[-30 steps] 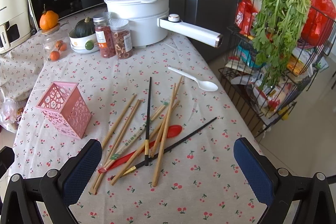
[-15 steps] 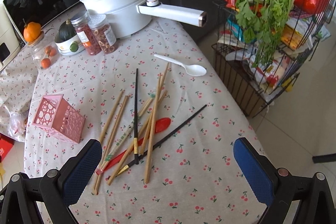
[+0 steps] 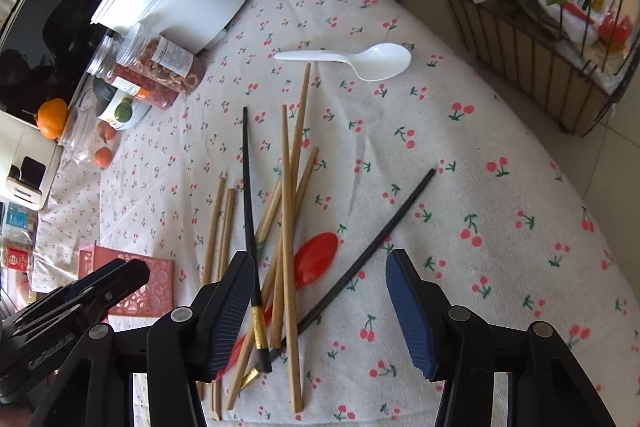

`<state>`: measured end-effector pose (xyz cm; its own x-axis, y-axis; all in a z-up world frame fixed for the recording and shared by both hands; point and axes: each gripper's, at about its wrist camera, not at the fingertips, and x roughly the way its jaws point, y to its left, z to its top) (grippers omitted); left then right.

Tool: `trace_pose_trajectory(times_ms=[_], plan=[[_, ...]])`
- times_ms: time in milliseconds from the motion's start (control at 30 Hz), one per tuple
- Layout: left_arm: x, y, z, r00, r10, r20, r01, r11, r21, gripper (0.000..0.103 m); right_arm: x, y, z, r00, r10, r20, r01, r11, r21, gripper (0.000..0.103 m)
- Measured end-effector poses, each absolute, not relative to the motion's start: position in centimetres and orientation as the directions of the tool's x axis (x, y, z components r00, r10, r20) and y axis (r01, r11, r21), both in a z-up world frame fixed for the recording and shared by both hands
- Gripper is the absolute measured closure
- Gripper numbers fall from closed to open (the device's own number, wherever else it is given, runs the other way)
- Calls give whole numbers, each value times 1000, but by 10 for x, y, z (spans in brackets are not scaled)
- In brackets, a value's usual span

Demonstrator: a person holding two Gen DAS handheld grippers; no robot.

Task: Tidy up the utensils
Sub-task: 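Grasp a wooden chopstick with the left tool while the right tool grasps another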

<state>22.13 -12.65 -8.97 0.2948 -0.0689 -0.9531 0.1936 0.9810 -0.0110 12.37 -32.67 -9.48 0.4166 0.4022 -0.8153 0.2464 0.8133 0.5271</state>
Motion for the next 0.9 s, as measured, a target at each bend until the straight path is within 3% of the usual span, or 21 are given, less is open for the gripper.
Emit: trace_pose_trajectory(times_ms=[300,500,700,800,867,900], plan=[[268,-129,-151,220,-6,-975,187,982,36,86,158,-341,-133,411,474,-779,268,754,600,48],[270,-135,-152,219,19,-976,228,971,70,96,171,-331,-144,404,525,-749,243,728,641,49],[247,-135,-139,284,7,-959,247,966,80,98,183,-318,-150,423,566,-708,220,693,686,54],[229,-124,-124,309,-23,-951,248,967,58,98,190,-306,-153,409,572,-711,192,708,679,70],[217,-118,-115,333,-36,-942,250,967,51,98,192,-301,-159,392,577,-716,190,711,677,92],[214,-117,-111,340,-45,-939,248,968,44,98,192,-302,-161,396,581,-711,192,705,683,93]])
